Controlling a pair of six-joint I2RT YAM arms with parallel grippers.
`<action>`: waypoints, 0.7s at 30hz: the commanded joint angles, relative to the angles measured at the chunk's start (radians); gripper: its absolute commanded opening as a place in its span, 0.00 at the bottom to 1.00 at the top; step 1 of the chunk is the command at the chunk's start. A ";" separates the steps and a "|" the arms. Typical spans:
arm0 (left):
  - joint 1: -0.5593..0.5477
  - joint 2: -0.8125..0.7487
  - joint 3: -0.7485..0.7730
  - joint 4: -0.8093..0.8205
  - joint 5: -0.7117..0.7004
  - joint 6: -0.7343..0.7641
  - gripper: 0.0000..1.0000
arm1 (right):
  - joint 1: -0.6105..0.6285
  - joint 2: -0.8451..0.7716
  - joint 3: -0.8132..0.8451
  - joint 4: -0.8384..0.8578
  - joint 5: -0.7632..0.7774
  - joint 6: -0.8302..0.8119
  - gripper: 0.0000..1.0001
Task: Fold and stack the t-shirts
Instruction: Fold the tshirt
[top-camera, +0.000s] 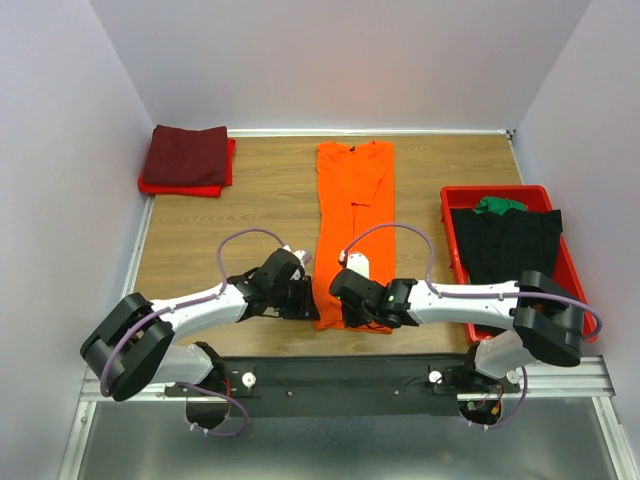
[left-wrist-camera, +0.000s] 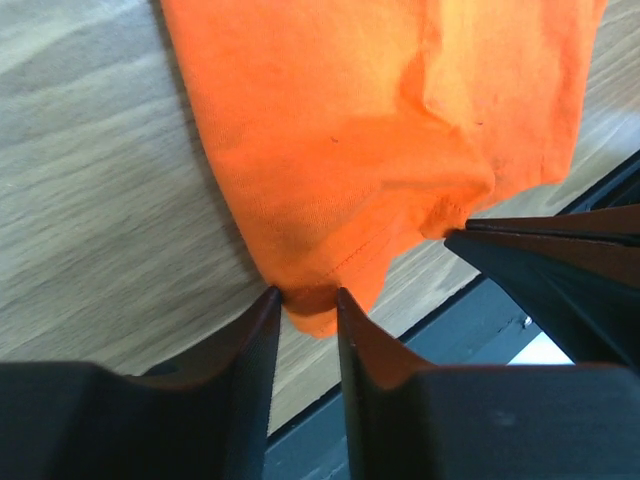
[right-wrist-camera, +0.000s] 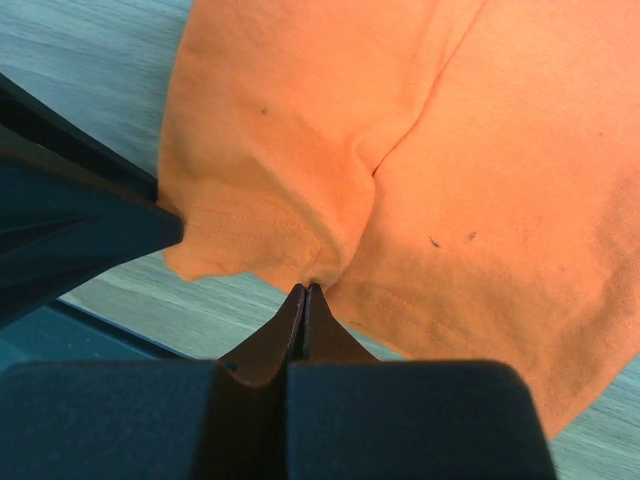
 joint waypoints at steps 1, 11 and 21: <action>-0.008 0.023 -0.015 0.020 0.027 -0.004 0.31 | 0.010 -0.005 -0.019 0.016 0.018 0.007 0.01; -0.012 0.033 0.059 -0.090 -0.085 0.054 0.00 | 0.010 -0.037 -0.045 0.014 0.026 0.022 0.12; -0.010 0.024 0.126 -0.209 -0.145 0.079 0.00 | 0.009 -0.149 -0.103 0.005 0.067 0.076 0.54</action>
